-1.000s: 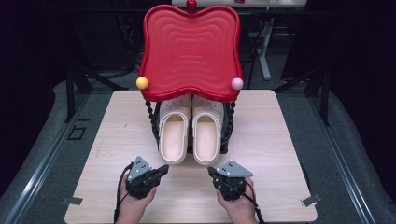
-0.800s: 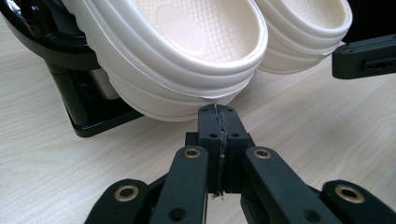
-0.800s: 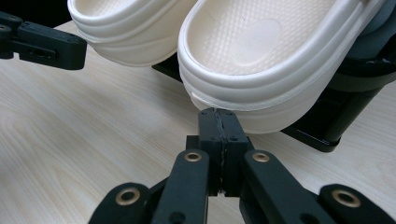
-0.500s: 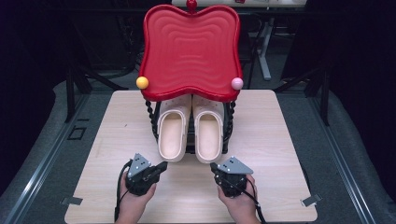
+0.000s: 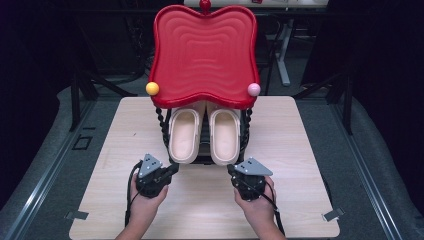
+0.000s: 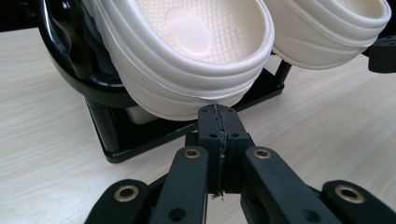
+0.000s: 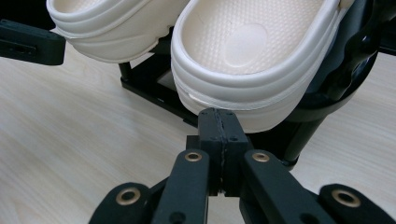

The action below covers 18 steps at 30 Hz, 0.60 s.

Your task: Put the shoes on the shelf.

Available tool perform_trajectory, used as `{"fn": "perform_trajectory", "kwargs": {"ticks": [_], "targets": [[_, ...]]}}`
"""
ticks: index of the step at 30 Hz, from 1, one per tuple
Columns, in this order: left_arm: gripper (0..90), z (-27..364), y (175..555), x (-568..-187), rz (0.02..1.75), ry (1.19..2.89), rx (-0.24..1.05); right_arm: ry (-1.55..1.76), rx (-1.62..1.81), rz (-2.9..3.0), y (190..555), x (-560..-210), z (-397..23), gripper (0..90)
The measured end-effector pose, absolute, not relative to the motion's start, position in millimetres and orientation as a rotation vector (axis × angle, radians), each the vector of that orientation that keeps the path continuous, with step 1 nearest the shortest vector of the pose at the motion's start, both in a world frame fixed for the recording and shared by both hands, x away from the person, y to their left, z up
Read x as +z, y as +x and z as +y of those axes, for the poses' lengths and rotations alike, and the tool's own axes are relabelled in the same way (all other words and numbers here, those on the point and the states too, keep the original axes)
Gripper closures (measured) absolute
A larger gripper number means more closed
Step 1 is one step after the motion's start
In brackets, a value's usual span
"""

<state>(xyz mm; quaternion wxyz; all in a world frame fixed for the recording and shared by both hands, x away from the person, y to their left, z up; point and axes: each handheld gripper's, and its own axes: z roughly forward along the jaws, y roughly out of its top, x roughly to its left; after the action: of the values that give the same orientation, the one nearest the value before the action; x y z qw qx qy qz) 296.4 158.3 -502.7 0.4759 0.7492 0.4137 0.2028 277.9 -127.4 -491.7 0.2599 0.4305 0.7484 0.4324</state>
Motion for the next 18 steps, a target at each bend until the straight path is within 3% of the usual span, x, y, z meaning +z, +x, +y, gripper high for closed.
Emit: {"fn": "perform_trajectory", "kwargs": {"ticks": [18], "targets": [[89.9, 144.4, 327.2, -491.5, 1.027, 1.815, 0.510, 1.184, 1.167, 2.007, 308.7, -483.2, -117.9, 90.0]]}}
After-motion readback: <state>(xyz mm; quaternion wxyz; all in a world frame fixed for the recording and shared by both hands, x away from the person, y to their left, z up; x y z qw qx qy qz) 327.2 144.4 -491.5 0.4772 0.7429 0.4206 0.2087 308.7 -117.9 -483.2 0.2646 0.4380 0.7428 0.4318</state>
